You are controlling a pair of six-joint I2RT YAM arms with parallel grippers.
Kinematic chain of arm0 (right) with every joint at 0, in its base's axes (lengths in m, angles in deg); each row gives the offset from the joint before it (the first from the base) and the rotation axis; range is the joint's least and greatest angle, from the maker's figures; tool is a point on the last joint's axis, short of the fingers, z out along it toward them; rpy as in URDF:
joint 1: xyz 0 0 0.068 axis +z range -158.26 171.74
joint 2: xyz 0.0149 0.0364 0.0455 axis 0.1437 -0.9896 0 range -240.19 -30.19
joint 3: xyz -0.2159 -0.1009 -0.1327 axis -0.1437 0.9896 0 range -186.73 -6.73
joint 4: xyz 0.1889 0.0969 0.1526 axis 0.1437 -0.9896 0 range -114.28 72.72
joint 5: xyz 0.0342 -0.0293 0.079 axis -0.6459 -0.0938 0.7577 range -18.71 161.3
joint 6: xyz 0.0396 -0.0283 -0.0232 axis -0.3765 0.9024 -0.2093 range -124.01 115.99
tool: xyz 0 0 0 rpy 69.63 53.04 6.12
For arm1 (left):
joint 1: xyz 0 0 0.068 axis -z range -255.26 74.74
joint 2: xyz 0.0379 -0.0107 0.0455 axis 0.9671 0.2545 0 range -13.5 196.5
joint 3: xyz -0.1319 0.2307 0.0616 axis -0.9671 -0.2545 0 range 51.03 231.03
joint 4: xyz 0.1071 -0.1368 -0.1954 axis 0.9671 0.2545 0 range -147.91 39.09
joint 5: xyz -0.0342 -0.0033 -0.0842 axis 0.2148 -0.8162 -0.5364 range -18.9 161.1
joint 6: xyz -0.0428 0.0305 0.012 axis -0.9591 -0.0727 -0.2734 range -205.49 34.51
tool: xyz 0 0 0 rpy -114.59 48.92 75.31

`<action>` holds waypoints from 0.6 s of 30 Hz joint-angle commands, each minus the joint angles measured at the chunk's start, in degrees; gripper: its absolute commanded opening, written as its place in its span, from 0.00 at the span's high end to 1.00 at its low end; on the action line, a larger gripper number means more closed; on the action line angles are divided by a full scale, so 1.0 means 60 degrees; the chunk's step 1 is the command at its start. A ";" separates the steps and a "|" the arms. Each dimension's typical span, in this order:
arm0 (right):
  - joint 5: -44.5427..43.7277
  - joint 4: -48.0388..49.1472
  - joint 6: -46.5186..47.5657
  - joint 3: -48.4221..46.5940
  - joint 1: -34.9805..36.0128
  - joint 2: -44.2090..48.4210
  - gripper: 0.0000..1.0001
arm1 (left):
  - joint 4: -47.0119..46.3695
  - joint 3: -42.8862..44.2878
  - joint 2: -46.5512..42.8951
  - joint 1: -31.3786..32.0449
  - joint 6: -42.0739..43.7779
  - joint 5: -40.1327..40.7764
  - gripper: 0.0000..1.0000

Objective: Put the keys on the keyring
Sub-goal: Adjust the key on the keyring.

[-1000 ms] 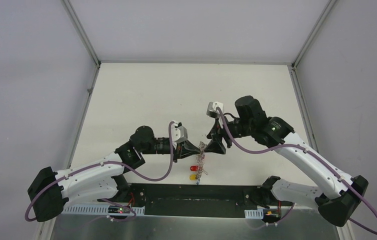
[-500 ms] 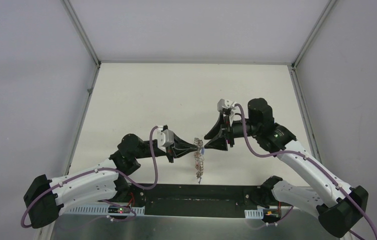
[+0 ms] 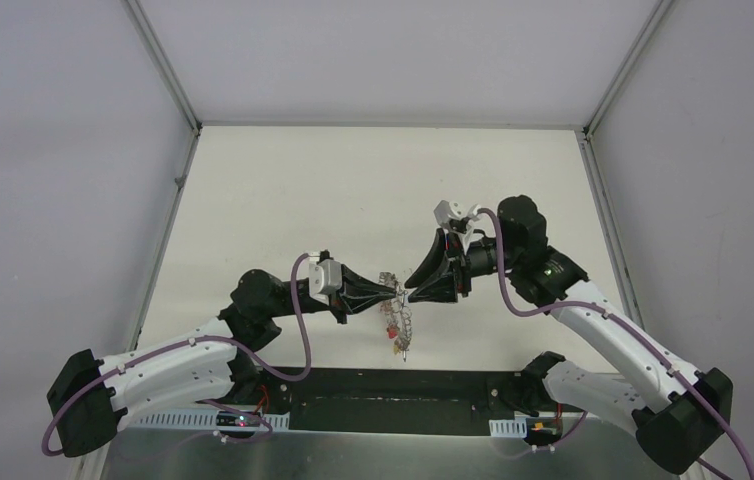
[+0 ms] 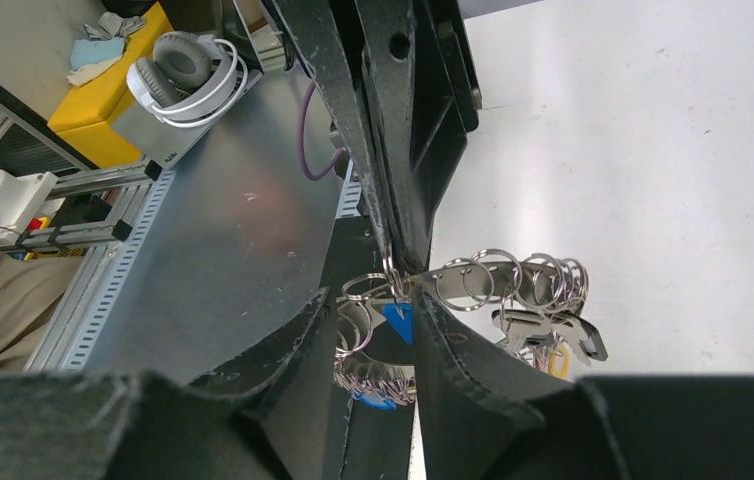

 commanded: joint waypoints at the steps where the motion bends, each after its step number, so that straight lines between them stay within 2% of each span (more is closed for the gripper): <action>1: 0.0112 0.0449 -0.0037 0.0174 -0.0043 -0.0042 0.65 | -0.1041 0.0021 -0.0270 0.0049 -0.0016 -0.0191 1.00; 5: 0.0110 0.0424 -0.0033 0.0141 -0.0047 -0.0225 0.70 | -0.1069 0.0006 -0.0222 0.0045 -0.0060 -0.0220 1.00; 8: 0.0030 0.0326 0.0013 0.0123 -0.0043 -0.0281 0.84 | -0.1109 0.0006 -0.0219 0.0053 -0.0101 -0.0220 1.00; 13: -0.0066 0.0297 0.0022 0.0202 -0.0043 -0.0210 1.00 | -0.1113 -0.0005 -0.0210 0.0046 -0.0104 -0.0221 1.00; 18: -0.0114 -0.0109 0.0401 0.0225 -0.0043 -0.0181 1.00 | -0.1113 -0.0008 -0.0260 0.0047 -0.0094 -0.0191 1.00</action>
